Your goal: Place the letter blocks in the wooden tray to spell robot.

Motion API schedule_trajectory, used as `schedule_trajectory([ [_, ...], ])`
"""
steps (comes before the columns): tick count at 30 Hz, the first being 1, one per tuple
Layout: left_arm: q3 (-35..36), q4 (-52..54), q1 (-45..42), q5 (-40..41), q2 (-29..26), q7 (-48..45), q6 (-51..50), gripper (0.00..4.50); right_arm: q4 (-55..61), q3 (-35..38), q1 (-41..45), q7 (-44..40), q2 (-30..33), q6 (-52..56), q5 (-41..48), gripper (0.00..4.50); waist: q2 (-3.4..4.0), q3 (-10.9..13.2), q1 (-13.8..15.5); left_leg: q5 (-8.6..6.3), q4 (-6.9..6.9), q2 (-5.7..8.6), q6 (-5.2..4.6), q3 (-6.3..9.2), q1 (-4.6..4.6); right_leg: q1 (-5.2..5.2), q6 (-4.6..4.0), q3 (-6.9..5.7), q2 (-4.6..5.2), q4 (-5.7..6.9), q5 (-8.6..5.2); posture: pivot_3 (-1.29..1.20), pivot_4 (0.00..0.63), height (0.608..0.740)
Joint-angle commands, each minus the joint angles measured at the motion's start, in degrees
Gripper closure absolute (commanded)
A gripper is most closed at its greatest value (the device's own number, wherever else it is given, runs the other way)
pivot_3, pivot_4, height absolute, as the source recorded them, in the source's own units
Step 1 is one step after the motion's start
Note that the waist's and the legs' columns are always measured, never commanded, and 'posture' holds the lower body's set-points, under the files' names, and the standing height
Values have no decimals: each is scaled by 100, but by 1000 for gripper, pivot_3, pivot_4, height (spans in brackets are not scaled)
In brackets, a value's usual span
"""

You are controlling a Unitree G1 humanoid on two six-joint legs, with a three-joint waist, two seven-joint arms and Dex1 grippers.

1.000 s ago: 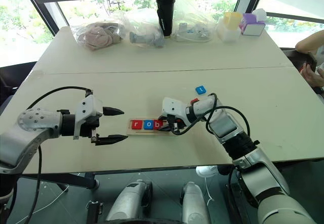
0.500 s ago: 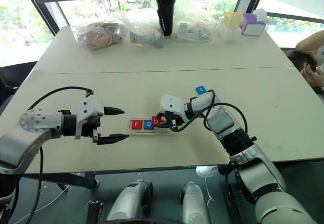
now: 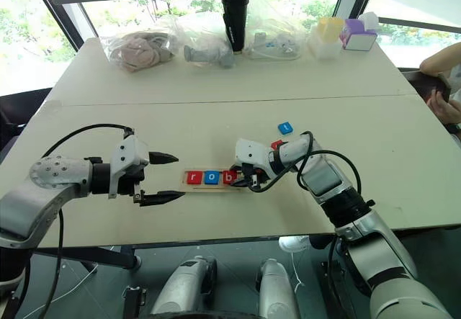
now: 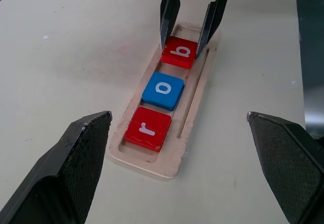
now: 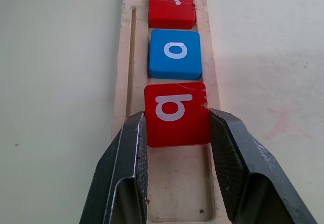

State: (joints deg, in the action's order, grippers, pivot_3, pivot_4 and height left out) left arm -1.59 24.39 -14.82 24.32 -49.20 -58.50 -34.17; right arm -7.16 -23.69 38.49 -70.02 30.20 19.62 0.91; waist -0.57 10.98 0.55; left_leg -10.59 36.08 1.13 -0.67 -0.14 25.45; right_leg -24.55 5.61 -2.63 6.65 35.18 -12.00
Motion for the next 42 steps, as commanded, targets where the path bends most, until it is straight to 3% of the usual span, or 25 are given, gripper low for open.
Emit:
schedule_trajectory([
  [1, 16, 101, -33, 7, 12, 35, 71, 0, -29, -39, 159, 15, -123, -77, -22, 3341, 0, 0, 1, 0, 0, 0, 0, 0, 0, 0, 0, 0, 0, 0, 0, 0, 150, 740],
  [14, 31, 146, 25, 16, 66, 150, 60, 0, -441, -140, 397, 20, -437, -341, -172, 3341, 0, 0, -9, 0, 0, 0, 0, 1, -2, 1, 0, 0, -1, 2, 0, 0, 150, 740],
  [26, -43, 96, -18, -28, 138, 170, 88, 0, 295, 125, 198, -75, -111, 267, 103, 3341, 0, 0, -1, 0, -1, 0, 1, 1, -2, 0, 0, 0, -1, 3, 0, 0, 150, 740],
  [42, -85, 35, -32, -60, 154, 176, 131, 0, 84, 34, 225, 120, -336, 380, 96, 3341, 0, 0, 0, 0, -1, 0, 1, 1, -1, 0, 0, 0, -1, 2, 0, 0, 150, 740],
])
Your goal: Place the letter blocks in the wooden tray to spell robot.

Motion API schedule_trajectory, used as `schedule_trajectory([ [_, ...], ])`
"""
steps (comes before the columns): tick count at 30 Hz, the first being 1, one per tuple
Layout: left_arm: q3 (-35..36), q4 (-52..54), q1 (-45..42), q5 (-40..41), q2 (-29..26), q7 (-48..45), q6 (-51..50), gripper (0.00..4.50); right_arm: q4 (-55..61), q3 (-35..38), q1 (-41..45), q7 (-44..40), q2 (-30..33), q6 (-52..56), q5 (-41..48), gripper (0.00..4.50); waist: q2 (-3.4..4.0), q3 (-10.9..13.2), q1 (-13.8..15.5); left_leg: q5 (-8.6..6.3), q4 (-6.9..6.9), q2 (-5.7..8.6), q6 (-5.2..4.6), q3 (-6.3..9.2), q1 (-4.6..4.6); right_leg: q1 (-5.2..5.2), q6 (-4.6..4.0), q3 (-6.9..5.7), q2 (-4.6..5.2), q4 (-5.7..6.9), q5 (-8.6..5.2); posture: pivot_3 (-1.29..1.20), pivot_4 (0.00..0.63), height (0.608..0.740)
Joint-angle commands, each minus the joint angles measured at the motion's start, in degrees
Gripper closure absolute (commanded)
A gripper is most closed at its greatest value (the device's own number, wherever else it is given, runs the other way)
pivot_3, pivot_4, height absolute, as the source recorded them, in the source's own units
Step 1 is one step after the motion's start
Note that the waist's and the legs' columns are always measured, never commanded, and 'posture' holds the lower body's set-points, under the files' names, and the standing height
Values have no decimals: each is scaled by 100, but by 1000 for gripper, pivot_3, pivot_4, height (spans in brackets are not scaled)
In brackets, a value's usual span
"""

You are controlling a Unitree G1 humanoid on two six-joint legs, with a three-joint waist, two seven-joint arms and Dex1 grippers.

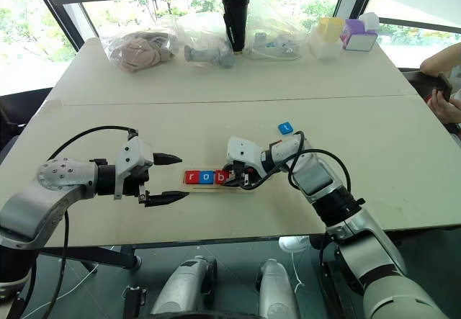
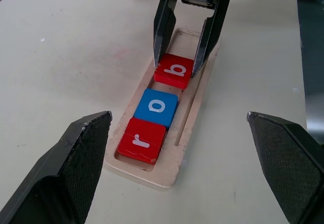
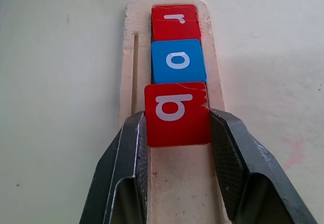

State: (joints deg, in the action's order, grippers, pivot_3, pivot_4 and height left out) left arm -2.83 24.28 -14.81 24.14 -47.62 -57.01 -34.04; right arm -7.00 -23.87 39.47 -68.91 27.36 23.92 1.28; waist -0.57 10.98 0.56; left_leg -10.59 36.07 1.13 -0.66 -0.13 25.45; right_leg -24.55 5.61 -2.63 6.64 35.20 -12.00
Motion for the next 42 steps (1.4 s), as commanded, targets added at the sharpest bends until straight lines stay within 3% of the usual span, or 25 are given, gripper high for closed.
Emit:
schedule_trajectory([
  [1, 40, 49, -31, -39, -5, 30, 113, 0, 58, 44, 132, 14, -63, -55, 55, 3341, 0, 0, -2, 0, 0, 0, 0, 0, 0, 0, 0, 0, 0, 0, 0, 0, 150, 740],
  [11, 20, 47, -24, -36, 8, 50, 119, 0, -225, 0, 259, 79, -214, -194, -23, 3341, 0, 0, -4, 0, 0, 0, 0, 0, 0, 0, 0, 0, 0, 0, 0, 0, 150, 740],
  [17, 14, 50, -32, -41, 20, 70, 119, 0, -314, 8, 275, 93, -196, -294, -52, 191, 0, 0, -2, 0, 0, 0, 0, 0, 0, 0, 0, 0, 0, 0, 0, 0, 150, 740],
  [18, 15, 48, -34, -41, 23, 72, 119, 0, -298, 14, 273, 96, -189, -298, -50, 83, 0, 0, -2, 0, 0, 0, 0, 0, 0, 0, 0, 0, 0, 0, 0, 0, 150, 740],
  [42, -5, -30, -59, -108, 19, 44, 205, 0, 122, 128, -142, 85, -214, 241, 378, 83, 0, 0, -4, 0, -1, 0, 1, 0, 0, -1, 0, 0, 0, 0, 0, 0, 150, 740],
])
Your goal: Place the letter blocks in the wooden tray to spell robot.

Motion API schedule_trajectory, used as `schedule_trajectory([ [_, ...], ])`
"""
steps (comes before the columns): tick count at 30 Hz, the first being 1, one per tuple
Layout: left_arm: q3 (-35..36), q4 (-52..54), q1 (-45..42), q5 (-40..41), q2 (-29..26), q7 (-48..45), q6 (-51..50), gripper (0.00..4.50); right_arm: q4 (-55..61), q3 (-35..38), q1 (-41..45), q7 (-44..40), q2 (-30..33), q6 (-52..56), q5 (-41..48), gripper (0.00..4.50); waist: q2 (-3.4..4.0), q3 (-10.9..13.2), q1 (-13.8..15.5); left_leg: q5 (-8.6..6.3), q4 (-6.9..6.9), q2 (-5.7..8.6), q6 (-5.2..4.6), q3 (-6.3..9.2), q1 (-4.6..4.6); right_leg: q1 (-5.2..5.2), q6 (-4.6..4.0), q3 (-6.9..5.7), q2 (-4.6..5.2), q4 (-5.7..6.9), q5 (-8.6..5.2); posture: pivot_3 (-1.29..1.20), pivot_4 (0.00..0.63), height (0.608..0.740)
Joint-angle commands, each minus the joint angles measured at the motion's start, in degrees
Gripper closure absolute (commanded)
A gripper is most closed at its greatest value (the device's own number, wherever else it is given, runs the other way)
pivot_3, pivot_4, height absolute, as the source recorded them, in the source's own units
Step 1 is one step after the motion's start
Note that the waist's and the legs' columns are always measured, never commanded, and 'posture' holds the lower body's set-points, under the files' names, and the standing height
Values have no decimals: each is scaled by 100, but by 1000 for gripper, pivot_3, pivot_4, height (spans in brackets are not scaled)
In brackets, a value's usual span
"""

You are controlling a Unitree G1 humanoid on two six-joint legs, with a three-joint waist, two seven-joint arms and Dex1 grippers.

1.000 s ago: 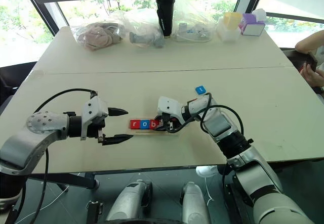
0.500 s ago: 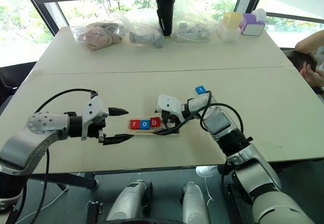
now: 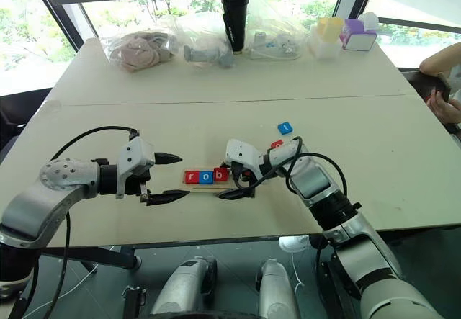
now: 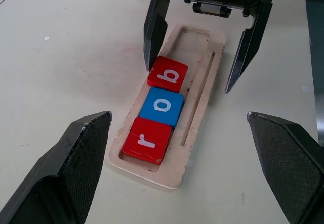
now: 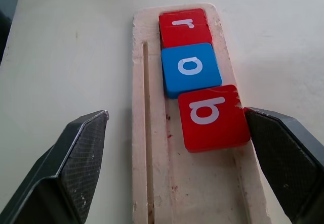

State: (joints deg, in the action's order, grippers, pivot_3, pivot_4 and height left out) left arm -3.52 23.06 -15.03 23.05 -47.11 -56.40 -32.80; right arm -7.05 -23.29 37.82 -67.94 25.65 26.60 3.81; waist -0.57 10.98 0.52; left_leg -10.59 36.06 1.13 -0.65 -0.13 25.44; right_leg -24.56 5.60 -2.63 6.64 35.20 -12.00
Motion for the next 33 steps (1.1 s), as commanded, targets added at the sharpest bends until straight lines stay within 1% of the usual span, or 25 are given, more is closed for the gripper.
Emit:
schedule_trajectory([
  [1, 67, 91, -34, 1, -38, -19, 78, 0, 186, 79, 23, -15, -48, 6, 151, 83, 0, 0, 0, 0, 0, 0, 0, 0, 0, 0, 0, 0, 0, 0, 0, 0, 150, 740],
  [14, 28, 26, -44, -48, -16, -19, 137, 0, 766, 30, -167, 76, 22, 288, 251, 83, 0, 0, 4, -1, -1, 0, 2, 0, 0, 0, 0, 0, 1, -1, 0, 0, 150, 740],
  [21, 8, 19, -56, -54, -18, -14, 160, 0, 686, 168, -97, 333, 75, 244, 179, 83, 0, 0, 6, -4, -1, 0, 7, 0, 1, -1, 0, 0, 2, -2, 0, 0, 150, 740],
  [22, 14, 34, -48, -49, -21, -12, 156, 0, 715, 268, -74, 397, 92, 267, 221, 83, 0, 0, 6, -5, -1, 0, 8, 0, 1, 0, 0, 0, 2, -2, 0, 0, 150, 740],
  [24, 33, 56, -50, -29, -36, -28, 150, 0, 744, 795, 64, 757, 118, 385, 375, 83, 1, 0, 11, -6, -1, 0, 9, 0, 2, -1, 0, 0, 3, -2, 0, 0, 150, 740],
  [26, 74, 124, -79, 65, -55, -93, 119, 0, 852, 1670, 136, 1393, 44, 783, 704, 83, 1, 1, 23, -6, 0, 0, 10, 0, 3, -2, -1, 0, 4, -2, 0, 0, 150, 740],
  [28, 121, 195, -111, 160, -61, -146, 80, 0, 1014, 2288, 30, 2022, 11, 1177, 830, 83, 0, 0, 33, -7, 1, 1, 12, 0, 5, -2, -1, 0, 6, -2, 0, 0, 150, 740],
  [31, 226, 277, -198, 366, -16, -145, -38, 0, 1408, 2901, -266, 2752, -84, 1928, 974, 83, -2, -1, 26, -8, -6, 1, 13, 1, 5, -1, -1, 0, 7, -10, 0, 0, 150, 740],
  [33, 367, 298, -353, 653, 110, -40, -227, 0, 1912, 3151, -594, 2946, -47, 2477, 1194, 83, -2, -1, 29, -9, -12, 0, 15, 2, 5, -2, 0, 0, 7, -10, 0, 0, 150, 740],
])
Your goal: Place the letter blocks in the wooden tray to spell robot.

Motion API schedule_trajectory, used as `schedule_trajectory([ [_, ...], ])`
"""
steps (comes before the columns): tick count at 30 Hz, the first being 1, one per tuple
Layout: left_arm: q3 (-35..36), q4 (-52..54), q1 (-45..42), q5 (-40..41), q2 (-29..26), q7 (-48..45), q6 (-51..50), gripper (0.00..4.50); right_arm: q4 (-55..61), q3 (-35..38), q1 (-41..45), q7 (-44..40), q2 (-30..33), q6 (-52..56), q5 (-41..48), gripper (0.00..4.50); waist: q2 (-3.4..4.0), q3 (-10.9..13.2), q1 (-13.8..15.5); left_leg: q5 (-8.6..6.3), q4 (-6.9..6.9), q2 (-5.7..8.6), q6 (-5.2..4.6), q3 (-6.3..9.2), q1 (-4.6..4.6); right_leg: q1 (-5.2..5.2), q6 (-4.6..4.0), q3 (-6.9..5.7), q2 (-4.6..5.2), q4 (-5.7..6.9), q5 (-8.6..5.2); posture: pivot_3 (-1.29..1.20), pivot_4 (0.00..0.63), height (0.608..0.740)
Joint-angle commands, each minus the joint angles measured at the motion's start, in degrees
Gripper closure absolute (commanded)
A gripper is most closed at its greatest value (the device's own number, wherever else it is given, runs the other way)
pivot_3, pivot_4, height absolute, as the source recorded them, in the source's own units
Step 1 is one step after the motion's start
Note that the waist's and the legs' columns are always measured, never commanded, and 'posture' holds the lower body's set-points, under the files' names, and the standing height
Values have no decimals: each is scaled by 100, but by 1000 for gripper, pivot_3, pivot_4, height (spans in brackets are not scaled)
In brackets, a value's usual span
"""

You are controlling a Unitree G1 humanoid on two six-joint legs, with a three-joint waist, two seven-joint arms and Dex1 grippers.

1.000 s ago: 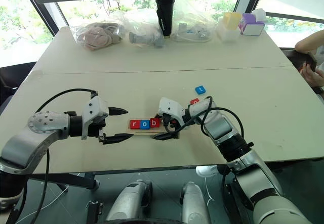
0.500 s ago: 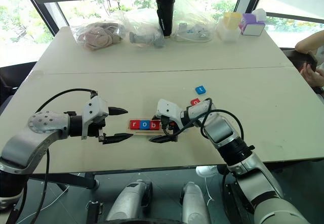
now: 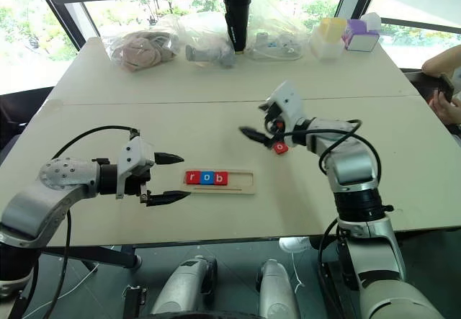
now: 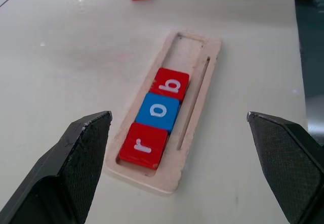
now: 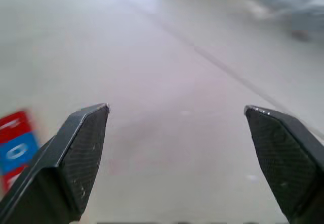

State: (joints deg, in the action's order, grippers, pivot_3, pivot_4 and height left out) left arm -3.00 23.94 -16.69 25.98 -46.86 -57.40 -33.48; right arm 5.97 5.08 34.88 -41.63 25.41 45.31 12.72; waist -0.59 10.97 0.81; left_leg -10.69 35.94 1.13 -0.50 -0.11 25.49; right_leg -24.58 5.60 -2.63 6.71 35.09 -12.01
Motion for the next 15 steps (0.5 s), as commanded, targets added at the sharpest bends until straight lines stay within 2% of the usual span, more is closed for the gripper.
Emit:
schedule_trajectory([
  [1, 363, 204, -262, 473, 119, 80, -239, 0, 844, 352, -448, 469, 5, 806, 294, 83, 1, 0, -4, 0, -2, 0, 0, 0, 0, -2, 0, 0, 0, 0, -1, 0, 150, 740],
  [4, 340, 167, -390, 523, 112, 50, -305, 0, 1190, 455, -635, 1078, -37, 1417, 205, 83, 5, 2, -55, 8, 1, 0, -13, -4, 0, -3, 1, 3, -1, 3, -1, 0, 150, 740],
  [8, 190, -11, -504, 436, 145, 20, -231, 0, 1065, 383, -690, 1657, -166, 1879, 129, 83, 4, 1, -66, 8, 7, -1, -13, -4, -6, 1, -1, 3, -3, 6, 0, 0, 150, 740],
  [15, -29, -320, -643, 223, 238, -59, -45, 0, 354, -74, -544, 2022, -510, 1600, 18, 83, 4, 1, -55, 8, 6, 1, -14, -4, 1, -1, -1, 3, -2, 0, 0, 0, 150, 740],
])
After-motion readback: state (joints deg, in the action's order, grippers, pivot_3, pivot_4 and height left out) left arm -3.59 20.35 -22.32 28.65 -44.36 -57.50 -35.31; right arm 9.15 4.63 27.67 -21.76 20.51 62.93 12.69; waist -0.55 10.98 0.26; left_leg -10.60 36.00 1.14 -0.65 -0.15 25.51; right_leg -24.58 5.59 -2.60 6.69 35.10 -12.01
